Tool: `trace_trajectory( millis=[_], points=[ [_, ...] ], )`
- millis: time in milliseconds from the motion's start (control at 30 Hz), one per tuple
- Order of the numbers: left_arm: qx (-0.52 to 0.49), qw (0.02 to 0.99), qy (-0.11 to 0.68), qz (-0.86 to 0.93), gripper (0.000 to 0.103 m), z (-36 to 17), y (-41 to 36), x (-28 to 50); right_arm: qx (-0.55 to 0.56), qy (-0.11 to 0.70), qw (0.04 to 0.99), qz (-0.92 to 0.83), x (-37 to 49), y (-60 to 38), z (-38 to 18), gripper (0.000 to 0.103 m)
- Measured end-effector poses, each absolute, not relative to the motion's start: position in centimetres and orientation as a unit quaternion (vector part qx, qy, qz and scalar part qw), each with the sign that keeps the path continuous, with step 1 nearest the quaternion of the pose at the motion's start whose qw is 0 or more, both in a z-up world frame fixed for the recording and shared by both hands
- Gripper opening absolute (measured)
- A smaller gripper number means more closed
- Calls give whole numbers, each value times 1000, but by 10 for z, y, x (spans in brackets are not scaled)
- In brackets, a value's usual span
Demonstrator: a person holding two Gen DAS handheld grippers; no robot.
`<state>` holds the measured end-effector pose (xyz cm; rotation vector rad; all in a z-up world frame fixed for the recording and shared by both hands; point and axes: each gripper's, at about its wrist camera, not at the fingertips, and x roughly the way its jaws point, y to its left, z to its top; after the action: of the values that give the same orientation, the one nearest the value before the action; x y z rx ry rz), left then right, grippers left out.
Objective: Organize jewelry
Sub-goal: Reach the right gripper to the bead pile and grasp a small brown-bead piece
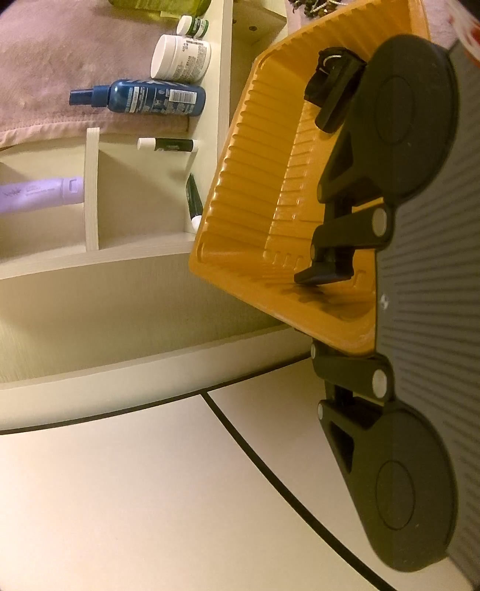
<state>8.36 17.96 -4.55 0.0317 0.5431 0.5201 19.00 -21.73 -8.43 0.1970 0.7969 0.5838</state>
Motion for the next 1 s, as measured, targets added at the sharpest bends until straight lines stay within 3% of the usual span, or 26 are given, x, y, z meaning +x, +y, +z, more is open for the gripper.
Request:
trace_trajectory(
  millis=[467,733,1000],
  points=[
    [17,930,274,245,18,-44,181,80,17,388,854,346,189,-181,-85,53],
    [15,931,273,243,17,-42,181,81,15,402,853,332,187,-182,-94,36],
    [15,930,274,244,17,-42,182,80,-20,403,857,321,193,-180,-103,31]
  ],
)
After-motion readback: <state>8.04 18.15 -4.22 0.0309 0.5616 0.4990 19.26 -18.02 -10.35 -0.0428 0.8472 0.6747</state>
